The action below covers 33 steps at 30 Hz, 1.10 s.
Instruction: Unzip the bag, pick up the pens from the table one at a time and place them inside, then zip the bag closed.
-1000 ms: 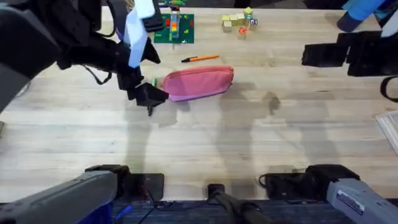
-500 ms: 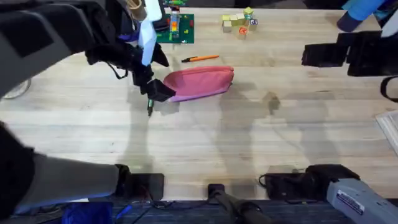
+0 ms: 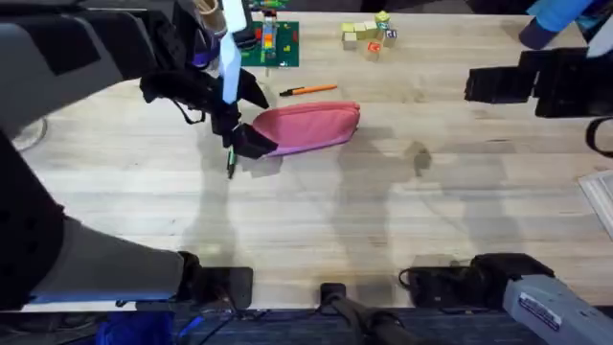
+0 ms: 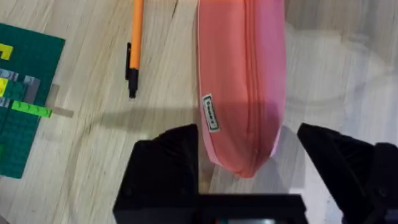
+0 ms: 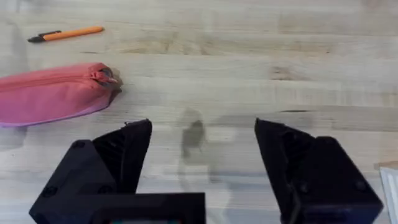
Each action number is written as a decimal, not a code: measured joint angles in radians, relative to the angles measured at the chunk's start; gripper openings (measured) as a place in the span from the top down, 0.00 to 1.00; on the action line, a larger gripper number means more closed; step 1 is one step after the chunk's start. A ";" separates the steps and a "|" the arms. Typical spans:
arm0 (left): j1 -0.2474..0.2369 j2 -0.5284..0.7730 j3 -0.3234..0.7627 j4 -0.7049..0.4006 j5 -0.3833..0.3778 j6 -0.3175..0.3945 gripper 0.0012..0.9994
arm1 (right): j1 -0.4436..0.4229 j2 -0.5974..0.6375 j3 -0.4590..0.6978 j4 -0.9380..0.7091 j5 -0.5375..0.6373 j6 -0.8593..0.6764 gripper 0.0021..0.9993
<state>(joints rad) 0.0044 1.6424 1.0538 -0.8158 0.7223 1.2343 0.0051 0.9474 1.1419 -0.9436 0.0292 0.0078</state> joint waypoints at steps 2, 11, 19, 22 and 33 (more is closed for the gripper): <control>0.003 0.000 0.000 -0.003 0.000 0.000 0.08 | 0.000 0.000 0.000 0.000 0.000 0.000 0.00; 0.049 0.000 0.043 -0.052 0.021 0.001 0.93 | 0.000 0.000 0.000 0.000 0.000 0.000 0.00; 0.048 0.000 0.043 -0.059 0.021 0.000 0.96 | 0.000 0.000 0.000 0.000 -0.013 0.000 0.00; 0.048 0.000 0.043 -0.059 0.021 0.000 0.96 | 0.000 0.000 0.000 0.000 -0.070 -0.037 0.00; 0.048 0.000 0.043 -0.059 0.021 0.000 0.96 | 0.000 0.023 0.000 -0.030 -0.328 -0.513 0.00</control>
<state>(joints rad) 0.0521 1.6428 1.0969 -0.8749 0.7437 1.2343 0.0051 0.9706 1.1423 -0.9734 -0.2988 -0.5047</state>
